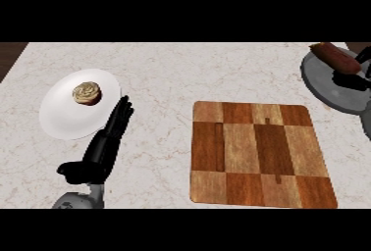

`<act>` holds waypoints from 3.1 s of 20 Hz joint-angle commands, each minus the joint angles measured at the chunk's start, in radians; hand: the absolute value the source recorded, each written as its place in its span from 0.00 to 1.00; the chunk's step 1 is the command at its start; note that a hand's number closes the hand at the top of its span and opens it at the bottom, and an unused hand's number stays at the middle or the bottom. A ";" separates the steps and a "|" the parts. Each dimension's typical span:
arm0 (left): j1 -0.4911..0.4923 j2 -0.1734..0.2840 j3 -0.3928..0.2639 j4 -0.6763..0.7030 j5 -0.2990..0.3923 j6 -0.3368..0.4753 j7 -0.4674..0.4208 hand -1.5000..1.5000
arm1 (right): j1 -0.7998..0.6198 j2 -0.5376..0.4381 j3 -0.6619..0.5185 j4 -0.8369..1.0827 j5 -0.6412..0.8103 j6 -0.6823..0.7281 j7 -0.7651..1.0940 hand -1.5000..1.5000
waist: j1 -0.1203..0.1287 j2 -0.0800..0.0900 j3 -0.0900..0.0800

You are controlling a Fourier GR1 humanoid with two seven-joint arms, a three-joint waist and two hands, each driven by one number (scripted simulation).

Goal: Pick the sweet potato from the cutting board and place it in the pan

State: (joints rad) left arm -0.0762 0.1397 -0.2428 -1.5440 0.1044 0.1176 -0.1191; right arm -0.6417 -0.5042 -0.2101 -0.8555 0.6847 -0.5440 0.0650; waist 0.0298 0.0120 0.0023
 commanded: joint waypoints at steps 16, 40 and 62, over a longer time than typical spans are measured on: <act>-0.025 -0.015 -0.024 0.001 -0.011 -0.038 -0.015 0.50 | -0.201 -0.203 -0.111 0.656 -0.040 0.214 -0.234 0.00 | 0.080 0.035 0.003; -0.005 -0.019 0.017 0.028 -0.012 -0.025 -0.030 0.50 | -0.189 -0.305 -0.487 0.710 -0.440 0.678 -0.544 0.00 | 0.014 0.015 0.004; 0.013 -0.023 0.025 -0.043 -0.053 -0.026 0.027 0.50 | 0.031 -0.332 -0.426 0.665 -0.438 0.919 -0.794 0.00 | -0.002 -0.002 0.001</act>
State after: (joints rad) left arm -0.0524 0.1118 -0.2177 -1.5698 0.0702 0.0888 -0.1120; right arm -0.5938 -0.8234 -0.6493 -0.1845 0.2454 0.3558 -0.7427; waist 0.0289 0.0118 0.0045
